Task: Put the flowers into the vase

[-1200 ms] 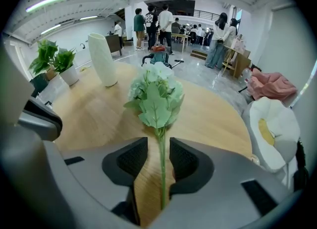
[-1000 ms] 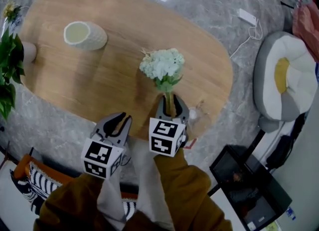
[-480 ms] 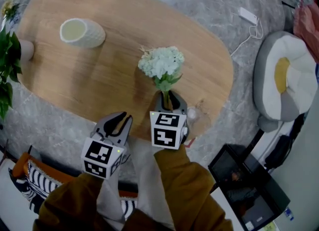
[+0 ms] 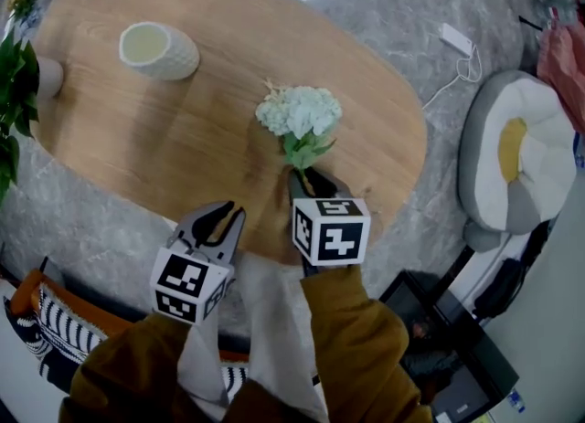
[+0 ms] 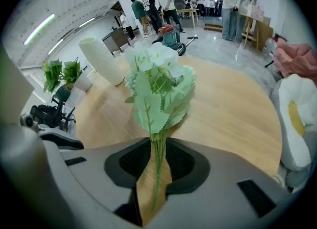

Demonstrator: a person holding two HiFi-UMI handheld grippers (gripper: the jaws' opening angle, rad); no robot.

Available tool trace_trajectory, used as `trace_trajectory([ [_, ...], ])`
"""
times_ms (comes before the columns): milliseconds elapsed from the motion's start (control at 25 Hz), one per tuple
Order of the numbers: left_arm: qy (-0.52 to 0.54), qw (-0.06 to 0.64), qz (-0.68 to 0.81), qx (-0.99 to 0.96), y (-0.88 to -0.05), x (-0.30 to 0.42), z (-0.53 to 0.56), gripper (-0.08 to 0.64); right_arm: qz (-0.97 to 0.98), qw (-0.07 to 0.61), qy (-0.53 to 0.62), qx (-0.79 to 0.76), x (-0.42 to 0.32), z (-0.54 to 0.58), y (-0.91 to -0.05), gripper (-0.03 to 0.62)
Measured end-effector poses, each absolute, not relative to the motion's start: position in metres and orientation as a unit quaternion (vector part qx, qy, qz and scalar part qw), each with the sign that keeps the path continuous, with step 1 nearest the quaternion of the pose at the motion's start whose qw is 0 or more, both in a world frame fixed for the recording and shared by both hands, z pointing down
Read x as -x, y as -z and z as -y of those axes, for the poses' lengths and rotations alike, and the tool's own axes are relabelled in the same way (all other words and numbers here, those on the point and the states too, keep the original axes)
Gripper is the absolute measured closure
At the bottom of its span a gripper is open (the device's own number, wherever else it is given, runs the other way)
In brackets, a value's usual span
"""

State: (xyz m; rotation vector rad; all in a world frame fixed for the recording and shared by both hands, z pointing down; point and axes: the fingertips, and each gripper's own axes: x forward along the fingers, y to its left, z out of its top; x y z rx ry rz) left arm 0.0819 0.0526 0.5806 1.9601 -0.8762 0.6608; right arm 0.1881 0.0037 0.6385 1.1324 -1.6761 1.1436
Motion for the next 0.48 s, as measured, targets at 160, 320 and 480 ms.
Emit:
trace_trajectory([
  [160, -0.263, 0.437, 0.356, -0.783, -0.580, -0.080, -0.053, 0.494, 0.662, 0.398, -0.478, -0.419, -0.187, -0.001, -0.640, 0.506],
  [320, -0.261, 0.437, 0.358, -0.783, -0.581, -0.075, -0.053, 0.494, 0.656, 0.401, -0.497, -0.402, -0.185, -0.002, -0.645, 0.499],
  [480, -0.261, 0.438, 0.360, -0.782, -0.581, -0.072, -0.053, 0.494, 0.649, 0.402, -0.504, -0.403, -0.186, 0.002, -0.647, 0.495],
])
